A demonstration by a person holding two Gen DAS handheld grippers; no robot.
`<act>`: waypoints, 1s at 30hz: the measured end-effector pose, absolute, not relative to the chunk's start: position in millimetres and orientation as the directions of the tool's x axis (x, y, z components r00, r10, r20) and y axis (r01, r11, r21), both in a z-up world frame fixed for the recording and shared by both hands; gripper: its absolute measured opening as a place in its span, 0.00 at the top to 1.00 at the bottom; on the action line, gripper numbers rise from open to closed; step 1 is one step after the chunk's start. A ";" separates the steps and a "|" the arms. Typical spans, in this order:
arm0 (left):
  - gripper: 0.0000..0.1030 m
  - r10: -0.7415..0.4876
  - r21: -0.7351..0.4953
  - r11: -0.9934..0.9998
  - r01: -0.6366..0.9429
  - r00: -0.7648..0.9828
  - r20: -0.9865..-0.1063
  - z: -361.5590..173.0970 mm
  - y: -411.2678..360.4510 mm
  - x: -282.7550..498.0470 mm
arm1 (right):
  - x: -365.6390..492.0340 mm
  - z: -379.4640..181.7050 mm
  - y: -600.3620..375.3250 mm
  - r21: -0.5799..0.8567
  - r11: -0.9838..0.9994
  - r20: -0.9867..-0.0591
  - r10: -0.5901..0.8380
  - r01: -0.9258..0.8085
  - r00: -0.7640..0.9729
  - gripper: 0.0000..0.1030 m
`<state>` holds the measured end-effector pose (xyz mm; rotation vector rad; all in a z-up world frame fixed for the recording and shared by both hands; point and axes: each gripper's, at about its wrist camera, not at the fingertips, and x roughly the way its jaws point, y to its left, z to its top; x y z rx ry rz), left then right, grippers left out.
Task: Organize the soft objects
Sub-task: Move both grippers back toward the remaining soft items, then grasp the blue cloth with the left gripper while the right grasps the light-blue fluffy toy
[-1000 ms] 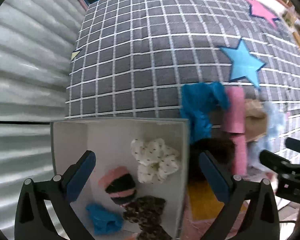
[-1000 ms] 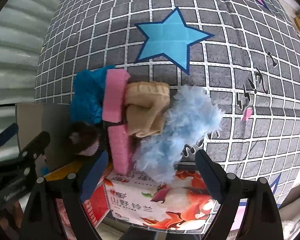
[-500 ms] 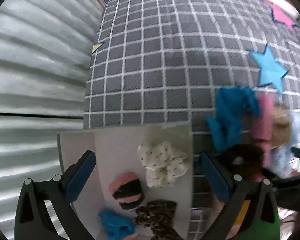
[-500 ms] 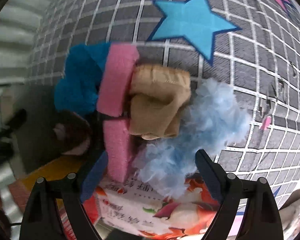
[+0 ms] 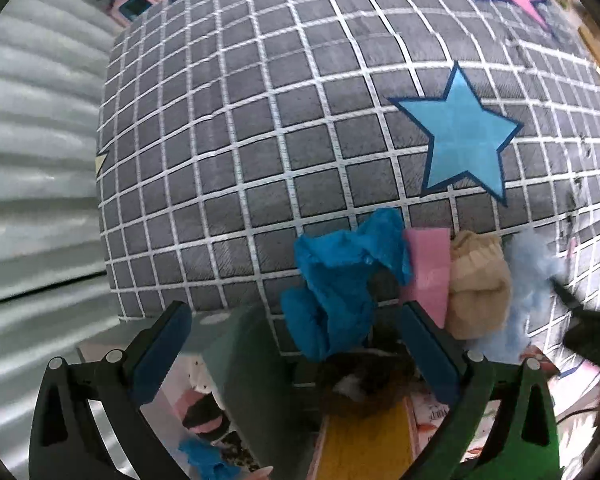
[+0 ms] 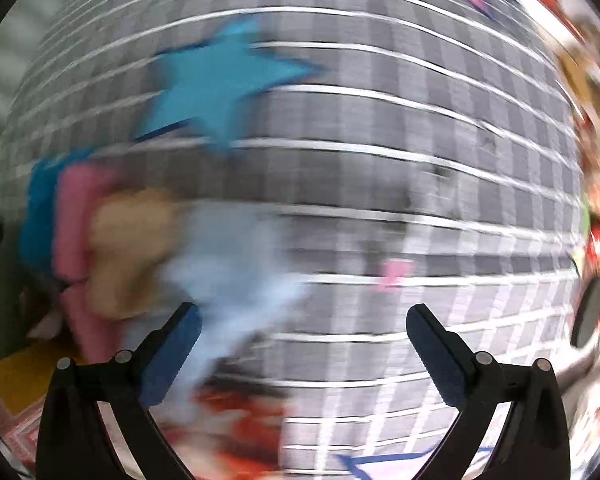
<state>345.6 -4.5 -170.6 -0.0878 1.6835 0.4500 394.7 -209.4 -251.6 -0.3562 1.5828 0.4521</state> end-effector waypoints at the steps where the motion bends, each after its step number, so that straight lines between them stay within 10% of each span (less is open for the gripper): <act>1: 0.00 0.190 0.237 0.925 -0.295 -0.179 -0.965 -174.2 -6.5 348.6 | 400.5 -251.3 -218.8 0.072 0.884 -0.997 0.049 -0.462 -0.062 0.00; 10: 0.00 0.102 0.183 0.954 -0.238 -0.316 -0.943 -215.5 -28.3 375.7 | 384.1 -245.5 -210.0 0.321 0.812 -0.946 0.254 -0.488 -0.199 0.00; 23: 0.09 -0.158 -0.103 0.938 -0.331 -0.142 -0.977 -222.3 -72.9 415.4 | 375.4 -263.0 -191.3 0.063 0.753 -0.997 0.083 -0.655 0.000 0.00; 30: 0.08 -0.006 -0.020 0.966 -0.257 0.052 -0.999 -154.0 -71.8 446.9 | 453.0 -259.2 -280.1 -0.016 0.898 -0.998 0.009 -0.440 0.056 0.00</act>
